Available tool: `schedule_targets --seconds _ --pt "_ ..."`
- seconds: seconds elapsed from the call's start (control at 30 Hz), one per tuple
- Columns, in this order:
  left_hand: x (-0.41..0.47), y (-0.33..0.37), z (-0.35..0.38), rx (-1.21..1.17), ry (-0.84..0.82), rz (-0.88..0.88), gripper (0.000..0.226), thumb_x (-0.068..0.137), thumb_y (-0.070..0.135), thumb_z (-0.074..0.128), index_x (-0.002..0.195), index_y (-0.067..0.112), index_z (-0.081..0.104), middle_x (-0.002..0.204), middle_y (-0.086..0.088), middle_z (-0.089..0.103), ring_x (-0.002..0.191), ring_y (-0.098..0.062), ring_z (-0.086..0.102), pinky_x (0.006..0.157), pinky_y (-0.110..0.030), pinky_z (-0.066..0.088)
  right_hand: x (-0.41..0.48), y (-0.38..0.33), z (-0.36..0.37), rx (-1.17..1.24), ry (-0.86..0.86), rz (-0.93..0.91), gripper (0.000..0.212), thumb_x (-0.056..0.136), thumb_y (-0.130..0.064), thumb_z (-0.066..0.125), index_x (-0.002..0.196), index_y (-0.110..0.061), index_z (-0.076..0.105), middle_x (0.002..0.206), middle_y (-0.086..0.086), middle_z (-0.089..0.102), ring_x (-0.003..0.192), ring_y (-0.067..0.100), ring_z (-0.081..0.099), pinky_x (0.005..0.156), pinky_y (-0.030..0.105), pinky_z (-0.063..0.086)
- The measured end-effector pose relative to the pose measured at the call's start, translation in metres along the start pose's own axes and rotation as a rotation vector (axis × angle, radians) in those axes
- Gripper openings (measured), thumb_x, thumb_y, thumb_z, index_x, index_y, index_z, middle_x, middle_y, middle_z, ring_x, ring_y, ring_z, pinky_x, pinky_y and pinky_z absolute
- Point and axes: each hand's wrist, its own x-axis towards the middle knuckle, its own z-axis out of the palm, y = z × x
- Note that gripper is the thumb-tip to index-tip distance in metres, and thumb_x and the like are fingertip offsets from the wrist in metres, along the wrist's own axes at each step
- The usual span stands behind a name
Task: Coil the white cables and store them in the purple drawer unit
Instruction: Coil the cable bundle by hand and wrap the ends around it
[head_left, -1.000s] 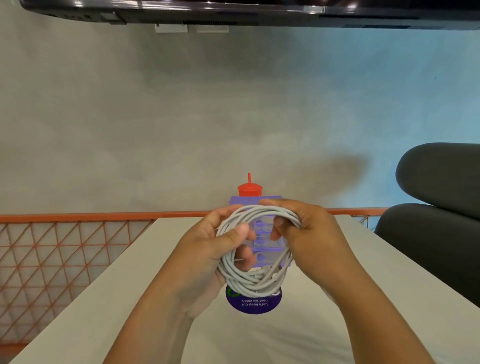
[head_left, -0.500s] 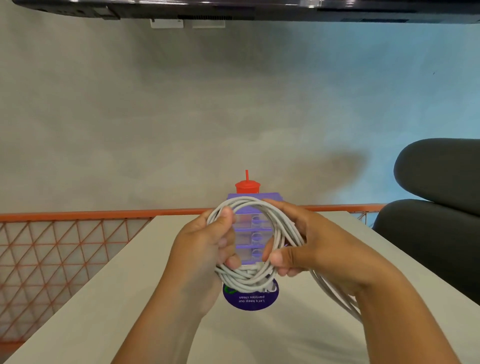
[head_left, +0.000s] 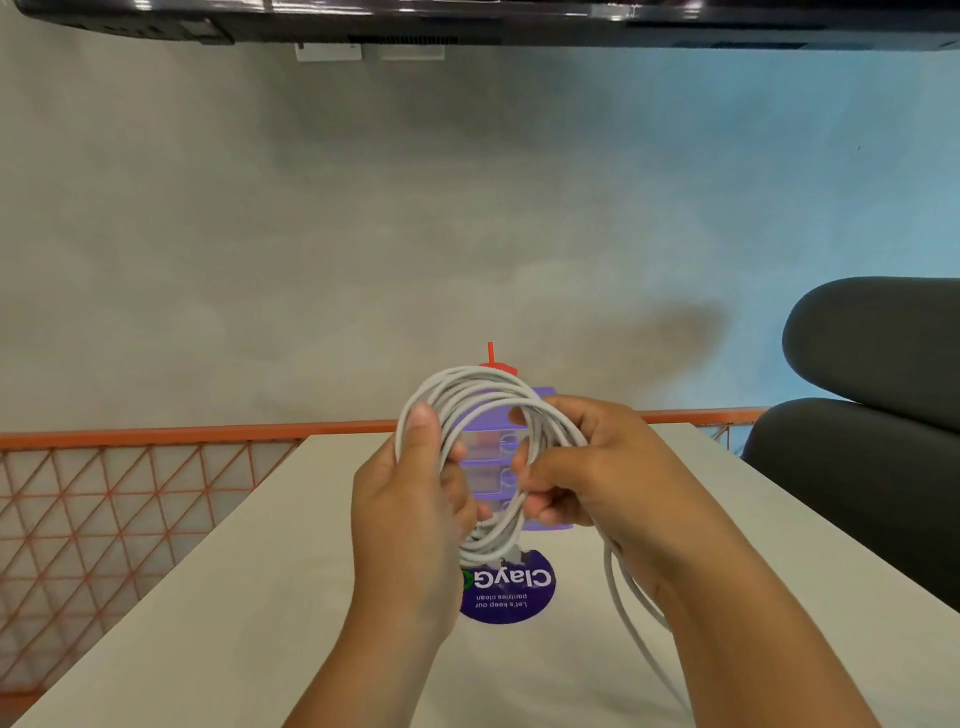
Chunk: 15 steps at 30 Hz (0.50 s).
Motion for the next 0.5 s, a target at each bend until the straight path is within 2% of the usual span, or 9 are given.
schedule_targets --seconds 0.07,0.17,0.27,0.33,0.4,0.5 --pt "0.0 0.0 -0.001 0.04 -0.001 -0.007 0.041 0.093 0.035 0.043 0.062 0.009 0.046 0.033 0.009 0.03 0.027 -0.005 0.029 0.045 -0.022 0.037 0.0 -0.002 0.003 0.001 0.023 -0.001 0.021 0.079 0.012 0.053 0.088 -0.003 0.063 0.054 0.007 0.056 0.041 0.011 0.054 0.043 0.019 0.047" --pt "-0.001 0.004 -0.001 0.06 -0.118 -0.052 0.036 0.086 0.035 0.049 0.061 0.009 0.046 0.028 0.006 0.037 0.023 -0.003 0.036 0.04 -0.016 0.038 0.001 -0.004 0.002 0.023 0.059 0.03 0.026 0.085 0.008 0.051 0.093 -0.012 0.064 0.056 0.006 0.061 0.042 0.009 0.056 0.044 0.018 0.048" --pt "0.004 0.009 -0.01 -0.018 -0.267 -0.161 0.047 0.067 0.053 0.049 0.064 0.006 0.05 0.033 0.004 0.031 0.027 -0.008 0.028 0.05 -0.026 0.031 0.003 0.0 -0.002 0.051 0.094 0.047 0.04 0.086 0.007 0.051 0.106 -0.027 0.058 0.053 0.002 0.063 0.041 0.009 0.054 0.043 0.018 0.046" --pt "0.012 0.013 -0.021 -0.065 -0.331 -0.229 0.056 0.077 0.056 0.039 0.063 0.004 0.055 0.037 0.0 0.026 0.03 -0.011 0.023 0.052 -0.029 0.028 0.004 0.002 -0.002 0.013 0.067 0.033 0.043 0.086 0.006 0.05 0.108 -0.029 0.058 0.052 -0.001 0.061 0.04 0.009 0.052 0.043 0.019 0.045" --pt "0.016 0.015 -0.028 -0.054 -0.33 -0.253 0.058 0.09 0.047 0.03 0.059 0.005 0.056 0.036 0.001 0.025 0.028 -0.01 0.023 0.048 -0.029 0.036 0.004 0.004 0.0 -0.109 0.032 -0.015 0.038 0.088 0.003 0.047 0.106 -0.028 0.061 0.055 -0.002 0.06 0.041 0.009 0.053 0.044 0.019 0.044" --pt "0.014 0.017 -0.027 -0.047 -0.312 -0.233 0.055 0.093 0.041 0.033 0.053 0.01 0.053 0.036 0.003 0.025 0.027 -0.009 0.023 0.045 -0.026 0.044 0.004 0.005 0.0 -0.249 0.047 -0.088 0.026 0.092 -0.006 0.047 0.098 -0.026 0.061 0.057 -0.004 0.059 0.045 0.008 0.056 0.047 0.018 0.046"
